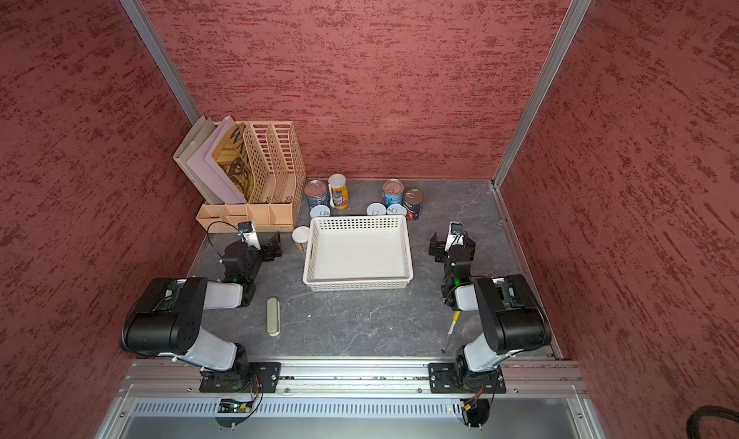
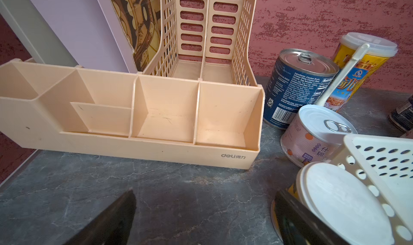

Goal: Put the canned food in the basket
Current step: Move the basket to the center of the board.

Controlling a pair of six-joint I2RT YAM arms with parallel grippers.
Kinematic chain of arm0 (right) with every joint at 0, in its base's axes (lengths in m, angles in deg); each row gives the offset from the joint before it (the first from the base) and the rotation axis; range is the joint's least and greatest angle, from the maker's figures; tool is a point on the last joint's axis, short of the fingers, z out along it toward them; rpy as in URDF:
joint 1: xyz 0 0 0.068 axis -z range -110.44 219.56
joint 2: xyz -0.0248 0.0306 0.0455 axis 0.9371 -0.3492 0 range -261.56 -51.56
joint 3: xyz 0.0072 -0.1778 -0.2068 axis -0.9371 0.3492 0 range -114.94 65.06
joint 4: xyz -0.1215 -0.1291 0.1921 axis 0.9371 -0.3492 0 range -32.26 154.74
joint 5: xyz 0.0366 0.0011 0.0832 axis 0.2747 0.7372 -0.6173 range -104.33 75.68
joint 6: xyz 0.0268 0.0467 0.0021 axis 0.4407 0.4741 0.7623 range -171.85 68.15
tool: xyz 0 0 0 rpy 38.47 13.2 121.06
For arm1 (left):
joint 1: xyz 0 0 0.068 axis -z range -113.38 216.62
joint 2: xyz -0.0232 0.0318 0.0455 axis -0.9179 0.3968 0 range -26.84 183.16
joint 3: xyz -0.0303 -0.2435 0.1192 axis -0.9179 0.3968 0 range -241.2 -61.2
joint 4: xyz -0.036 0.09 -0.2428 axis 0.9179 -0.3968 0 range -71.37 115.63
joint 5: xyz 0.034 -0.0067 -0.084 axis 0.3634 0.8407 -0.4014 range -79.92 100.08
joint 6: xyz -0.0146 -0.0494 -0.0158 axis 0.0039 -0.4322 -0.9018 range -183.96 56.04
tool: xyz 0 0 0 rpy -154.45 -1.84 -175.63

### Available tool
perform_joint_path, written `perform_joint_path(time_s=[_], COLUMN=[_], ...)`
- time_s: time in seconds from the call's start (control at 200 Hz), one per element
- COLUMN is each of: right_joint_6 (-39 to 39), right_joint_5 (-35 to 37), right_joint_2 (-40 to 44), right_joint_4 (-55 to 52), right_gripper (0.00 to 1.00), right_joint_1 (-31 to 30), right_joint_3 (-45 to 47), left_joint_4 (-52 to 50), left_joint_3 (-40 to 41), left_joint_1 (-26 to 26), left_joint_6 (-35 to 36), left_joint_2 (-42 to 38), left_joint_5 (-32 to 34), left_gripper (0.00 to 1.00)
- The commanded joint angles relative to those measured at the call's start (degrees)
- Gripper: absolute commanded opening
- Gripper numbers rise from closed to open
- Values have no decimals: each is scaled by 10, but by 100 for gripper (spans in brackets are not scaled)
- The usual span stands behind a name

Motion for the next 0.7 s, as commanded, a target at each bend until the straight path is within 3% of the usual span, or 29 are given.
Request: perform_joint_path(time_s=[0.0, 0.691], right_joint_6=[4, 4], right_joint_5=[6, 3], right_joint_2=[4, 5], right_joint_4=[-6, -8], right_gripper=[98, 98], right_joint_1=[4, 5], right_joint_3=[-11, -12], left_joint_4=[2, -1], left_joint_3=[-9, -11], left_joint_1=[2, -3], left_joint_6=[9, 9], left_joint_2=[-2, -2], left_joint_5=[3, -13], left_gripper=[100, 100])
